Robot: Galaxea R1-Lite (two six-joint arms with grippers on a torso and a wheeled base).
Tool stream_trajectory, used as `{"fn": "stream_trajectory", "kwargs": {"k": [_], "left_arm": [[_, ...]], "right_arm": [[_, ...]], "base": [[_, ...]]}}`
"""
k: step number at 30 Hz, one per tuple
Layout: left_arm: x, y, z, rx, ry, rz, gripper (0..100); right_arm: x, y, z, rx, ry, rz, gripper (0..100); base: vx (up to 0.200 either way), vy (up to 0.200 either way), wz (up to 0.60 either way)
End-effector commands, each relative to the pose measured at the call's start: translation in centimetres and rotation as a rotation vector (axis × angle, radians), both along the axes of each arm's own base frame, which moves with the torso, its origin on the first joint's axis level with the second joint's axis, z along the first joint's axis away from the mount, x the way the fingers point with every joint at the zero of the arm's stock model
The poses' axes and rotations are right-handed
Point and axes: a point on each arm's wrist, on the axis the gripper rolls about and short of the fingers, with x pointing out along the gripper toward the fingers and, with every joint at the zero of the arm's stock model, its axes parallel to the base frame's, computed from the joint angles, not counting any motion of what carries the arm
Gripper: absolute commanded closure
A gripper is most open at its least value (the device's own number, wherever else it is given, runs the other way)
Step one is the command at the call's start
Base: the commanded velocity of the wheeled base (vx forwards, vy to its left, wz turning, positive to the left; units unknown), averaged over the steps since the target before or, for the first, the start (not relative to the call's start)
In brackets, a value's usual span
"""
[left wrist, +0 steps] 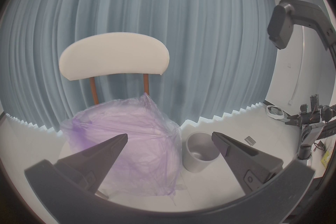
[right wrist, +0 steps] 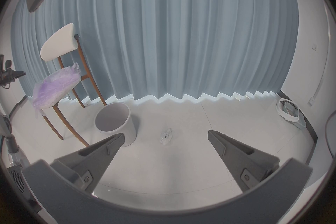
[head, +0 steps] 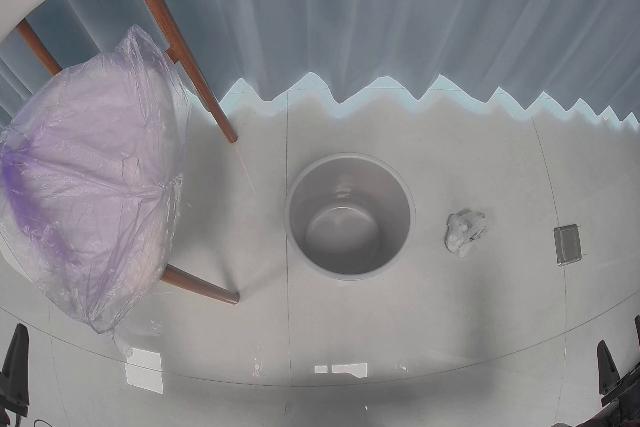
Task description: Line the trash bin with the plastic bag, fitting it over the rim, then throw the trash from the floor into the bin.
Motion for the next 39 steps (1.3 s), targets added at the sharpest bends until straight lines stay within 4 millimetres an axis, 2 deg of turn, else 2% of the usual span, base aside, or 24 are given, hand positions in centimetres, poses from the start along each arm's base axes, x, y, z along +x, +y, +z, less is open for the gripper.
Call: {"fn": "stream_trajectory", "kwargs": {"k": [1, 11, 18, 24, 30, 33, 39], "left_arm": [[3.3, -0.2, 3.2, 0.020, 0.132, -0.073, 0], [8.6, -0.6, 5.7, 0.096, 0.264, -0.105, 0], [11.0, -1.5, 6.4, 0.145, 0.310, -0.198, 0], [11.3, -3.2, 7.4, 0.173, 0.286, -0.367, 0], [11.9, -3.6, 8.0, 0.183, 0.282, -0.394, 0], [12.6, -4.3, 8.6, 0.194, 0.285, -0.430, 0], [13.3, -6.0, 8.2, 0.276, 0.287, -0.524, 0]], "right_arm": [[0.0, 0.0, -0.5, 0.000, 0.001, 0.002, 0], [0.0, 0.0, -0.5, 0.000, 0.001, 0.001, 0], [0.0, 0.0, -0.5, 0.000, 0.001, 0.001, 0], [0.0, 0.0, -0.5, 0.000, 0.001, 0.001, 0], [0.0, 0.0, -0.5, 0.000, 0.001, 0.002, 0], [0.0, 0.0, -0.5, 0.000, 0.001, 0.001, 0], [0.0, 0.0, -0.5, 0.000, 0.001, 0.001, 0]], "base": [[0.000, 0.000, 0.00], [0.000, 0.000, 0.00], [0.000, 0.000, 0.00], [0.000, 0.000, 0.00], [0.000, 0.000, 0.00], [0.000, 0.000, 0.00], [0.000, 0.000, 0.00]]}}
